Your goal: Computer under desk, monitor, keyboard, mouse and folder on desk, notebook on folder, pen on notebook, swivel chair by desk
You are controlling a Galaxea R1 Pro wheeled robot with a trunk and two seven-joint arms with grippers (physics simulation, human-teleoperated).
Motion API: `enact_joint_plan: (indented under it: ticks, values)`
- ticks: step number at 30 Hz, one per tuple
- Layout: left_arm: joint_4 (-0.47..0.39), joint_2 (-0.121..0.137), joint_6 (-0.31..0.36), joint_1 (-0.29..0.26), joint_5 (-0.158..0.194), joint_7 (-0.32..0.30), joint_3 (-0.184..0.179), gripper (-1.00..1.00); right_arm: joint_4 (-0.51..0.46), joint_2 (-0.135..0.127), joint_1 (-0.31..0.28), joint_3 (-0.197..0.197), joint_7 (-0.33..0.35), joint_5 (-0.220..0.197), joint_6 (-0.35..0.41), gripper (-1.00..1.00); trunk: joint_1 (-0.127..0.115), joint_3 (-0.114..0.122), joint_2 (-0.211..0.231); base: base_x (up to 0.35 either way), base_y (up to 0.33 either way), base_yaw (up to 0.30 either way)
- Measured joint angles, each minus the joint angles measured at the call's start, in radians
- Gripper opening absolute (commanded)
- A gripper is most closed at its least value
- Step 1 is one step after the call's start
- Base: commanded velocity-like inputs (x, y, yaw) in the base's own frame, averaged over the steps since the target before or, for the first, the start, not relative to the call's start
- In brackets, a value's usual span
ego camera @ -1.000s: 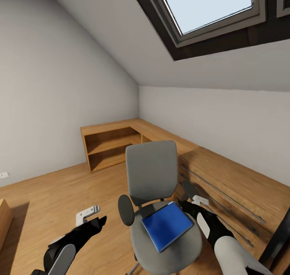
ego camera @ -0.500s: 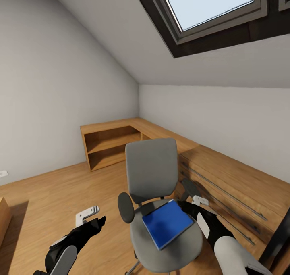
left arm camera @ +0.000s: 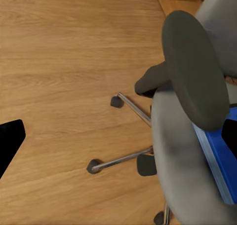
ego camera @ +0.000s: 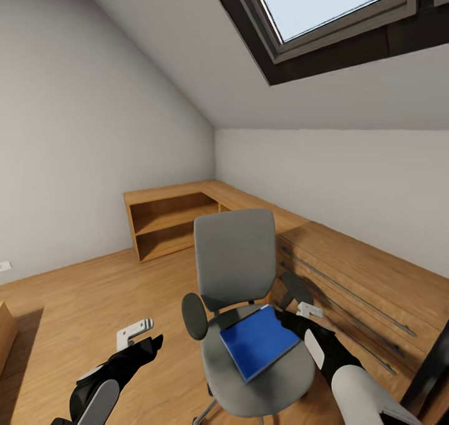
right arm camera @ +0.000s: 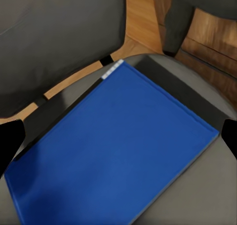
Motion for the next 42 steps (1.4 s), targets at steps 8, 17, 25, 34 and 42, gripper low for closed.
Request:
enact_joint_plan:
  ticks: [8, 17, 25, 34, 42]
  values:
    - [0.000, 0.001, 0.000, 0.000, 0.000, 0.000, 0.003, 1.00, 0.021, 0.001, 0.000, 0.001, 0.000, 0.000, -0.003, 1.00, 0.031, -0.025, -0.056, 0.000, 0.000, 0.000]
    - [0.001, 0.002, 0.000, 0.000, 0.002, 0.000, 0.005, 1.00, 0.028, -0.004, 0.000, 0.001, 0.000, 0.000, -0.008, 1.00, 0.065, -0.053, -0.119, 0.000, 0.000, 0.000]
    - [0.002, 0.002, 0.000, 0.000, 0.003, 0.002, 0.006, 1.00, 0.028, 0.002, 0.001, 0.009, -0.001, 0.011, -0.064, 1.00, 0.096, -0.078, -0.175, 0.000, 0.000, 0.000]
    - [0.014, -0.001, 0.006, 0.000, 0.004, -0.002, 0.003, 1.00, 0.027, 0.053, 0.003, 0.091, -0.010, 0.159, -0.095, 1.00, 0.130, -0.107, -0.238, 0.000, 0.000, 0.000]
    - [0.017, -0.001, 0.007, 0.000, 0.004, -0.004, 0.001, 1.00, 0.028, 0.054, 0.003, 0.091, -0.010, 0.164, -0.095, 1.00, 0.134, -0.110, -0.245, 0.000, 0.000, 0.000]
